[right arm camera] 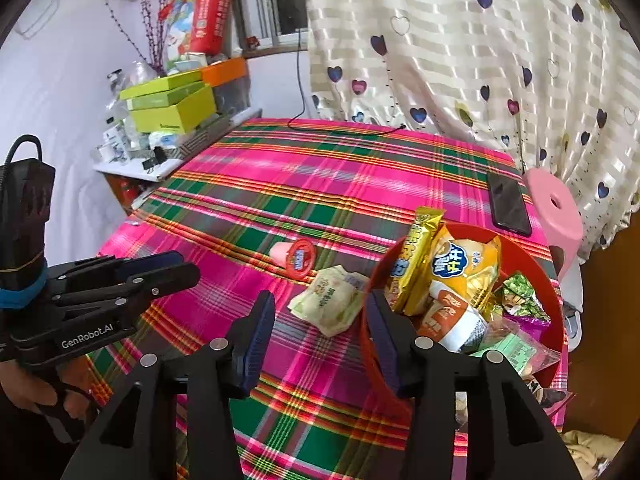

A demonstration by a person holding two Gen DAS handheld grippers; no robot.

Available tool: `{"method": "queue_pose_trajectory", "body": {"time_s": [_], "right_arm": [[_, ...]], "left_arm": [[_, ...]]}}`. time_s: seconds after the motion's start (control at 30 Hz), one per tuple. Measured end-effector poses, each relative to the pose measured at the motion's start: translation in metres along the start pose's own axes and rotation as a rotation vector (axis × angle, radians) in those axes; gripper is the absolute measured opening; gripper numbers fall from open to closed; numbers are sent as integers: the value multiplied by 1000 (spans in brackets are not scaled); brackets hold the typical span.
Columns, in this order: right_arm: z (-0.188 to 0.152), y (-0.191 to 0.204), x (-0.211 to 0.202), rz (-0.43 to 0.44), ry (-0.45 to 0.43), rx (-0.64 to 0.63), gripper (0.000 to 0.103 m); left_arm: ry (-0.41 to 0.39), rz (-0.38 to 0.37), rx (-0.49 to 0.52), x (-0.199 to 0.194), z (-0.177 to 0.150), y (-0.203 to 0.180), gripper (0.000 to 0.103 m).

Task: Organize snacks
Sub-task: 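Move the open left tool to the pink cup with red lid, then close the left tool on the pink cup and lift it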

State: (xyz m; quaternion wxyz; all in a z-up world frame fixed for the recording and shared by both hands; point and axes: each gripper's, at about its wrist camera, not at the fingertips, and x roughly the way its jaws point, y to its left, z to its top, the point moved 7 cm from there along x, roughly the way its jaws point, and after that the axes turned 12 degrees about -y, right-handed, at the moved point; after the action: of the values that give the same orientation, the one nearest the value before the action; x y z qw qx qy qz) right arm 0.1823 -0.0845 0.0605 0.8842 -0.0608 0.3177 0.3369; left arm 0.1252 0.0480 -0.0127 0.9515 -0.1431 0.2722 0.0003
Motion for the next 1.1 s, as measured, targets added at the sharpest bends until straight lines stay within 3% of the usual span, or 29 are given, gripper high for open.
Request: {"method": "queue_pose_trajectory", "body": {"time_s": [0.43,1.03,1.1], "right_arm": [[-1,9,0,12,5,-12,48],[-7,6,25,26,52,5,48],[-6,4,28,26,54,6,48]], "left_arm": [[16,5,-10,5,-7,4,30],[96,40,-78,45,-20,41,31],[104,22,-77,54,-20,36,38]]}}
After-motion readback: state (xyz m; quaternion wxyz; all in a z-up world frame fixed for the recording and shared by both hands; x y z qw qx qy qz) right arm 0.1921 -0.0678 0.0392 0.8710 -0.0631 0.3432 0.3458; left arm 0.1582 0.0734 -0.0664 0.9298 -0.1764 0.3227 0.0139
